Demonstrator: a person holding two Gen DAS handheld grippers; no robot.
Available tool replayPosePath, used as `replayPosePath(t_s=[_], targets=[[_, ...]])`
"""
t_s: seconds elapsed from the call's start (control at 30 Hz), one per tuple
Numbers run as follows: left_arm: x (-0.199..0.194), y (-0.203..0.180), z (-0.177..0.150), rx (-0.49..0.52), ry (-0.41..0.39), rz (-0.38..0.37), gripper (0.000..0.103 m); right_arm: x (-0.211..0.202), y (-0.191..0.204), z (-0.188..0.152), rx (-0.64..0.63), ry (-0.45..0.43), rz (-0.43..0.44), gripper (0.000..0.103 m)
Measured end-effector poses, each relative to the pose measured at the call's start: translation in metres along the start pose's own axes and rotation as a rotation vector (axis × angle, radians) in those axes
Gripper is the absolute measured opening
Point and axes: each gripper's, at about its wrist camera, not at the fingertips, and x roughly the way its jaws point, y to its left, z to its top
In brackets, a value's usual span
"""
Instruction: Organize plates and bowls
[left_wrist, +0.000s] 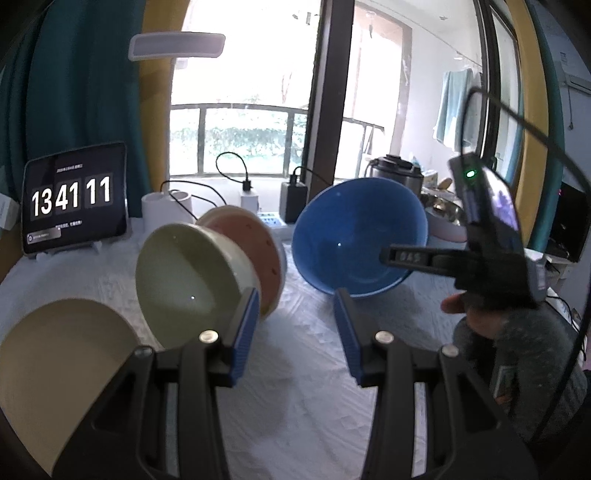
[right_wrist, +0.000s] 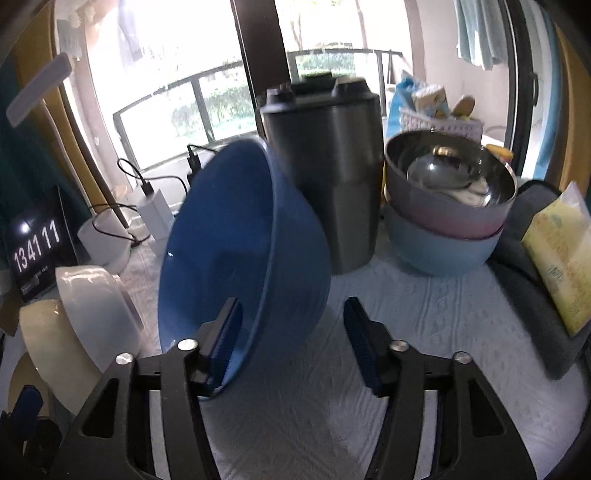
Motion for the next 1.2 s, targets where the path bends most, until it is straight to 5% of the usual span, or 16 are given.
replayPosePath(t_s=[0.23,0.67,1.2], targets=[[0.006,-0.001,-0.001,0.007,0.017,0.019,0.044,0.01,-0.019,-0.007,0.072,0.042,0.001,0.004],[-0.003,-0.017,-0.001,0.064,-0.012,0.017,0.044,-0.058,-0.031,-0.042,0.036,0.06,0.101,0.005],[0.021,-0.028,-0.016,0.098,0.152,-0.048,0.042,-0.097,-0.034,-0.079,0.066,0.045,0.192,0.008]])
